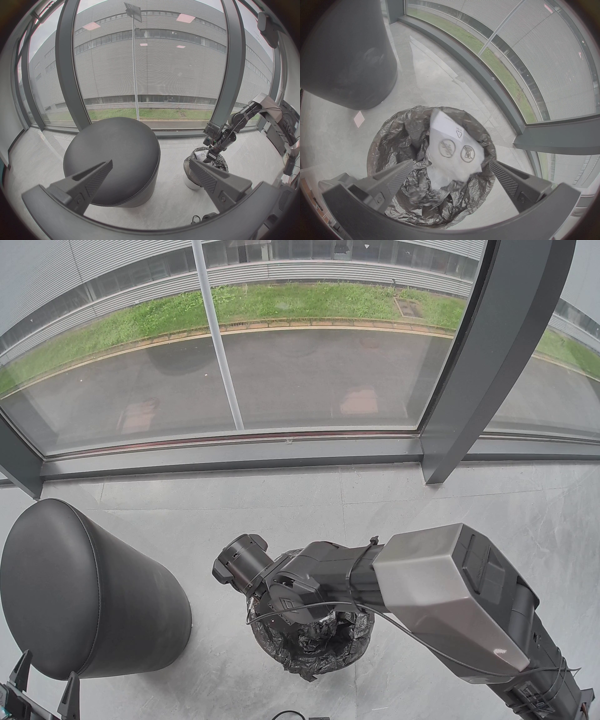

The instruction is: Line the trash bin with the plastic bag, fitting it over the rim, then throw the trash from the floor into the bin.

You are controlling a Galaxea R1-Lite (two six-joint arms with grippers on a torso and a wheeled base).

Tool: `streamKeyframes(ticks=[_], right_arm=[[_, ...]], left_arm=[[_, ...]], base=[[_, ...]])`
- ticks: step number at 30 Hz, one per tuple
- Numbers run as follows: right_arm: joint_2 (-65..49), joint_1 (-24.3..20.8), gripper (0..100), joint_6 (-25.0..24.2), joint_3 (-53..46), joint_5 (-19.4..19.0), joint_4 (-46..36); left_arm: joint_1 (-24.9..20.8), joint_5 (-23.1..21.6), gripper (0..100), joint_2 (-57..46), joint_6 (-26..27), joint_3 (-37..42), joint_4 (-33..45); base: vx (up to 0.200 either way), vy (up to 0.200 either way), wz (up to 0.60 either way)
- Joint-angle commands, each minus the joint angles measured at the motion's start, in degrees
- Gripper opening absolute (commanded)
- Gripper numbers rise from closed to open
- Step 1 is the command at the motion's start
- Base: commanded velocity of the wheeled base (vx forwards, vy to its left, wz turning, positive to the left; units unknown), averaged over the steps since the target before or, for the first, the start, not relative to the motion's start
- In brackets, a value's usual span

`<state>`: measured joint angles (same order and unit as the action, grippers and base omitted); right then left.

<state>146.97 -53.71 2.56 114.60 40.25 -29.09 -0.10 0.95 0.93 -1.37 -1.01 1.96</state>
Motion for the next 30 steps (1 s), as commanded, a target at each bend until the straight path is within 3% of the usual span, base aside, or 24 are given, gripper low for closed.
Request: streamKeyframes(ticks=[1,13,14,30], right_arm=[[-1.5,0.2,100,0.1,0.0,0.2,-0.1],[-1.8,0.1,100,-0.1,0.0,0.2,-0.1],[-1.6,0.1,0,-0.1,0.0,0.2,-0.1],[0.4,0.1,0,-0.5,0.0,0.2,0.3]], left_arm=[[0.0,0.0,100,-0.8,0.0,0.4,0.0],[0.0,0.0,100,-0.8,0.0,0.4,0.0],[0.0,0.0,100,-0.8,0.0,0.4,0.0],[0.0,0.0,100,-0.8,0.0,0.4,0.0]], base=[[0.000,0.000,0.00],[0.000,0.000,0.00],[0.000,0.000,0.00],[0.000,0.000,0.00]])
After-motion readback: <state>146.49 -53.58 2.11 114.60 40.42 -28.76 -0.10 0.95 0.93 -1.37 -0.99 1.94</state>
